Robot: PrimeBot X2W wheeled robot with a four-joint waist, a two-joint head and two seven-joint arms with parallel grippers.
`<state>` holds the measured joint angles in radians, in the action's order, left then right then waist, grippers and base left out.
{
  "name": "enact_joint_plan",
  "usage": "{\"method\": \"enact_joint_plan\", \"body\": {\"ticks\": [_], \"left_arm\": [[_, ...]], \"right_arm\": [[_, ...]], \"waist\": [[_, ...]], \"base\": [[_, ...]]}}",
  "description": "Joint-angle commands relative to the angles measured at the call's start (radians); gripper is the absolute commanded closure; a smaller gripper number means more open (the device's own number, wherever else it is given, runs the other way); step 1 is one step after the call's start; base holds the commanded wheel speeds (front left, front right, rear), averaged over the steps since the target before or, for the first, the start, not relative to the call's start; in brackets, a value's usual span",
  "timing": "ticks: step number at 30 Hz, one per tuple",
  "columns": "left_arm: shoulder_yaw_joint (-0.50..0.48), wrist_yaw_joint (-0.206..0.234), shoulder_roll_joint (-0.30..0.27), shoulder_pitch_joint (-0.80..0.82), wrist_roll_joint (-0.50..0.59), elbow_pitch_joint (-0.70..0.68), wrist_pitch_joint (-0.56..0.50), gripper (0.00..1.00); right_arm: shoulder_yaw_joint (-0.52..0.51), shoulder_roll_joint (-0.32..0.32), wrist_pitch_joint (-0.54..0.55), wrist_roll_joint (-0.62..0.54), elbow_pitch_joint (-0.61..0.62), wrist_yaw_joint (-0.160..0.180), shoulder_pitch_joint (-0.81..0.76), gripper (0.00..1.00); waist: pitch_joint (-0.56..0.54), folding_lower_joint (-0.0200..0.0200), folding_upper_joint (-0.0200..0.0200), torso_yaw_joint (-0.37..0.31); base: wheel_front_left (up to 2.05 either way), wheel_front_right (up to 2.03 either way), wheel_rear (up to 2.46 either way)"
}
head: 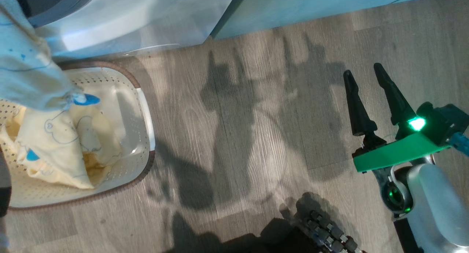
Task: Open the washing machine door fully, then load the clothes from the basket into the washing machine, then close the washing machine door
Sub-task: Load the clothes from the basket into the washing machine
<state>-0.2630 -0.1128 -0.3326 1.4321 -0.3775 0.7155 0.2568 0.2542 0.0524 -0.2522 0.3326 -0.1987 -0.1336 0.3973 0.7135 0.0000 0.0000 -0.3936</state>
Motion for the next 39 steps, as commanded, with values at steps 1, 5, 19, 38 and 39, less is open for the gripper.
{"method": "enact_joint_plan", "body": {"ticks": [1, 5, 19, 38, 39], "left_arm": [[0.003, -0.011, -0.034, -0.002, 0.026, -0.022, 0.005, 1.00], [0.041, -0.015, -0.039, -0.001, 0.077, 0.099, 0.005, 1.00], [0.127, -0.016, -0.059, 0.051, 0.176, 0.402, 0.005, 0.00], [0.258, -0.018, 0.031, -0.217, 0.070, 0.317, 0.005, 0.00], [0.260, -0.018, 0.039, -0.244, 0.060, 0.299, 0.005, 0.00]], "right_arm": [[0.006, -0.001, -0.010, -0.012, 0.025, 0.003, -0.004, 0.00], [0.007, -0.002, -0.010, -0.012, 0.023, 0.003, -0.004, 0.00], [-0.004, -0.002, -0.010, -0.014, 0.015, 0.003, -0.007, 0.00], [-0.039, 0.018, -0.010, -0.016, -0.011, 0.003, -0.064, 0.00], [-0.041, 0.021, -0.010, -0.016, -0.012, 0.003, -0.070, 0.00]], "waist": [[0.000, 0.0000, 0.0000, 0.002], [-0.004, 0.0000, 0.0000, 0.005], [-0.044, 0.0000, 0.0000, 0.025], [-0.234, 0.0000, 0.0000, 0.110], [-0.247, 0.0000, 0.0000, 0.114]], "base": [[0.00, 0.00, 0.00], [0.00, 0.00, 0.00], [0.00, 0.00, 0.00], [0.00, 0.00, 0.00], [0.00, 0.00, 0.00]]}}
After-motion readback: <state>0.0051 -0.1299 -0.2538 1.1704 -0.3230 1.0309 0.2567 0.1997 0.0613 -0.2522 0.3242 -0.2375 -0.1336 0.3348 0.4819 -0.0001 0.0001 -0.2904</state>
